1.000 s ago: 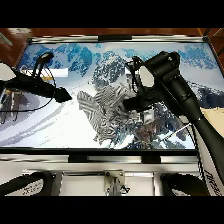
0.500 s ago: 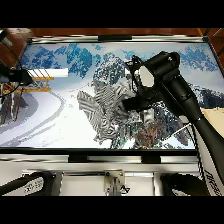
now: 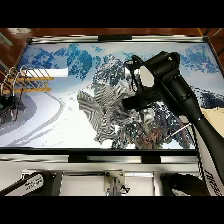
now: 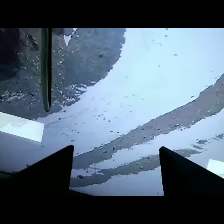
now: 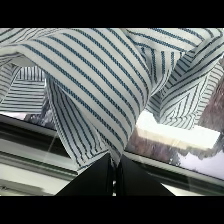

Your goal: Fold the shirts.

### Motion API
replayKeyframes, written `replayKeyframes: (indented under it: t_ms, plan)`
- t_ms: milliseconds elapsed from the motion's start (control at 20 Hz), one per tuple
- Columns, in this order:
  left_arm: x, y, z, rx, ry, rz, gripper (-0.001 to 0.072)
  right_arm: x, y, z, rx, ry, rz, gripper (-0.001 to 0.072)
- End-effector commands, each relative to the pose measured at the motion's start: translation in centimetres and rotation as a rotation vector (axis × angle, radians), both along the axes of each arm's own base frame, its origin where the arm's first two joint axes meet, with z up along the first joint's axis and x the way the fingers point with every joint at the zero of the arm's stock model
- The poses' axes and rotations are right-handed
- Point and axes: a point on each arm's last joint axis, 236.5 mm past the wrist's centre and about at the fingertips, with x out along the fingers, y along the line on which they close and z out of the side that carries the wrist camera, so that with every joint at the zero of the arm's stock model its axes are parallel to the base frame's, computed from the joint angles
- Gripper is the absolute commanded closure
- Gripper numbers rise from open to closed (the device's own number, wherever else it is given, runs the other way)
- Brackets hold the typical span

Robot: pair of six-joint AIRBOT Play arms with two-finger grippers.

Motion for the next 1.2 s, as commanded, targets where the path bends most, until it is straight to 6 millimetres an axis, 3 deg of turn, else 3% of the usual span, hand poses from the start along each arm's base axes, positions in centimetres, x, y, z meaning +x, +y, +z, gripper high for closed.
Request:
replayKeyframes:
  t_ms: [0, 100, 250, 450, 550, 600, 950, 1150]
  plan:
    - [-1.8, 3.7, -2.4, 0.023, 0.017, 0.054, 0.0096, 0.8, 0.5, 0.2, 0.022, -0.035, 0.001, 0.0619]
    - [-2.3, 5.6, -3.6, 0.014, 0.022, 0.103, 0.0098, 0.9, 0.5, 0.2, 0.024, -0.038, 0.001, 0.0619]
    - [-1.7, 6.0, -6.2, -0.015, 0.058, 0.099, 0.0107, 0.9, 0.6, 0.2, 0.025, -0.041, 0.001, 0.0619]
    - [-2.9, 7.6, -10.0, -0.003, 0.172, 0.097, 0.0107, 0.9, 0.6, 0.2, 0.027, -0.039, -0.008, 0.0619]
    - [-2.4, 8.1, -10.8, 0.004, 0.164, 0.096, 0.0112, 1.0, 0.7, 0.3, 0.031, -0.045, -0.010, 0.0619]
    - [-2.0, 8.3, -10.9, 0.014, 0.153, 0.093, 0.0169, 1.1, 0.7, 0.3, 0.035, -0.049, -0.013, 0.0619]
    - [-0.3, 9.3, -13.0, 0.028, 0.122, 0.084, 0.0176, 1.4, 1.0, 0.4, 0.053, -0.059, -0.056, 0.0619]
    - [0.3, 9.5, -14.0, 0.025, 0.121, 0.083, 0.0259, 1.4, 1.1, 0.4, 0.058, -0.058, -0.063, 0.0619]
